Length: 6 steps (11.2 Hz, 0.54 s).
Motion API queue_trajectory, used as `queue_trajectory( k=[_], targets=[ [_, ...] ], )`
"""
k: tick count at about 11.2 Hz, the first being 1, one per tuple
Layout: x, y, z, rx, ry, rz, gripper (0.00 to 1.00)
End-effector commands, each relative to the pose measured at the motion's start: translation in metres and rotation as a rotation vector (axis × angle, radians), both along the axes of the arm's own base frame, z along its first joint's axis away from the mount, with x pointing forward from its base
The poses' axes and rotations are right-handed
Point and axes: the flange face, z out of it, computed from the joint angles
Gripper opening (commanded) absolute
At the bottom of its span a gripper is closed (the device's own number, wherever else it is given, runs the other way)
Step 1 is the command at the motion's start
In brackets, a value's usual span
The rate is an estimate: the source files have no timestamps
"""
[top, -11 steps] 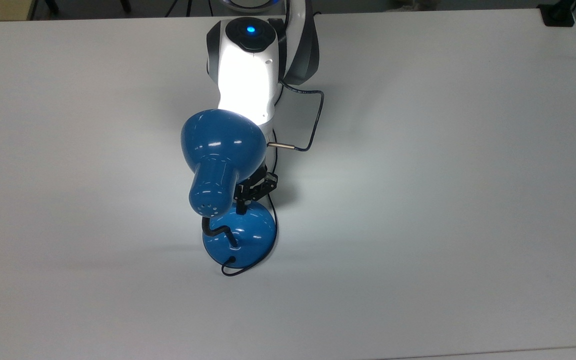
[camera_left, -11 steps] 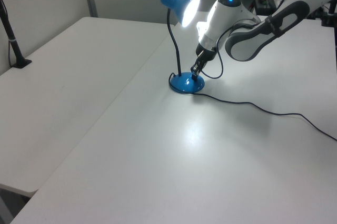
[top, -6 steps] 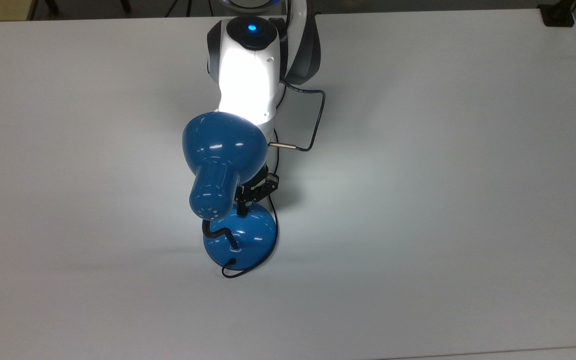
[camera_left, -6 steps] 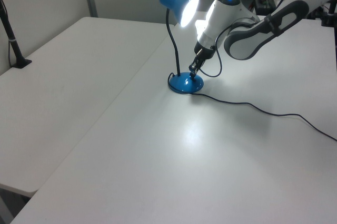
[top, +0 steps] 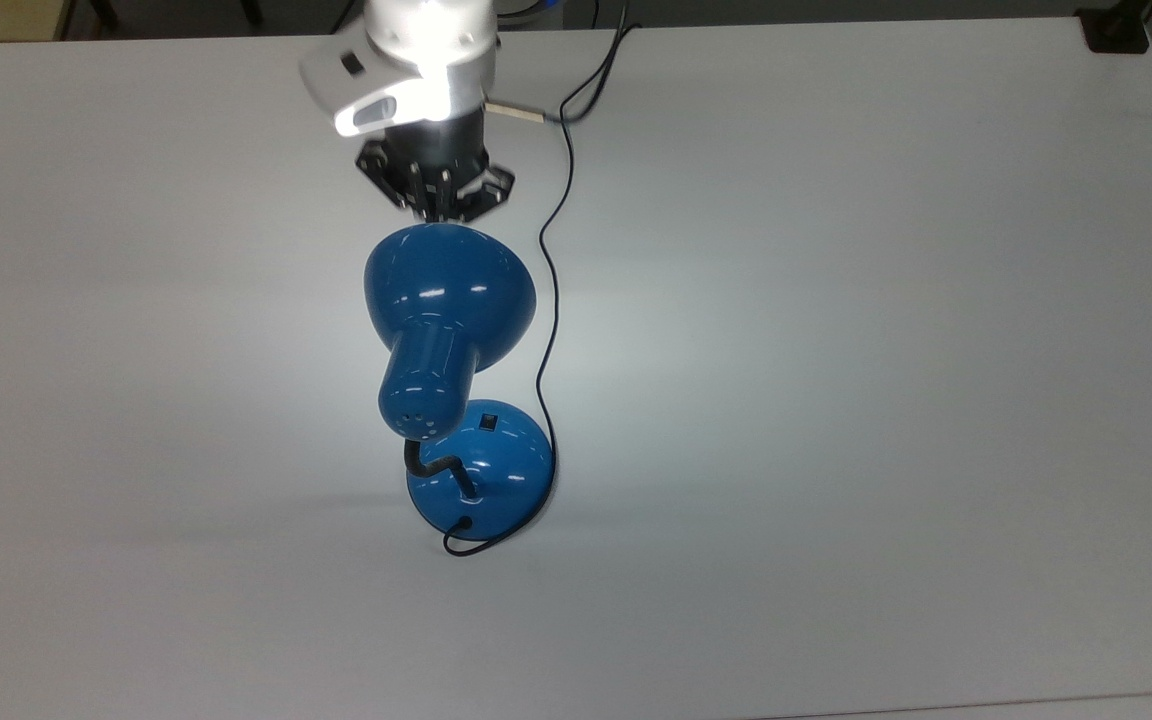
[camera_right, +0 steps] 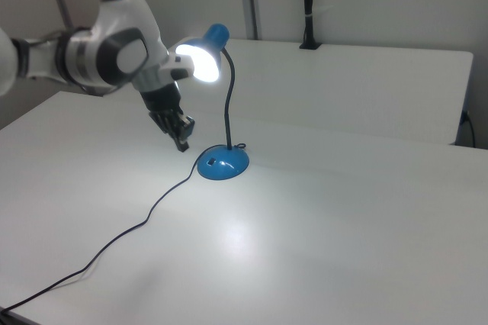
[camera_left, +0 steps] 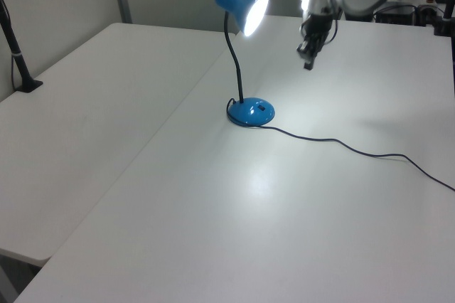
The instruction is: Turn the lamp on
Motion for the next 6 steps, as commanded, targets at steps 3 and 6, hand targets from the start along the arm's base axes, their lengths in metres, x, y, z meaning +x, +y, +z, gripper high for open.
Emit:
queue_trajectory(
  k=[3, 6],
  targets=[
    [-0.042, -0.023, 0.092, 0.056, 0.175, 0.03, 1.0],
    [-0.042, -0.046, 0.107, 0.055, 0.179, -0.003, 1.0]
  ],
)
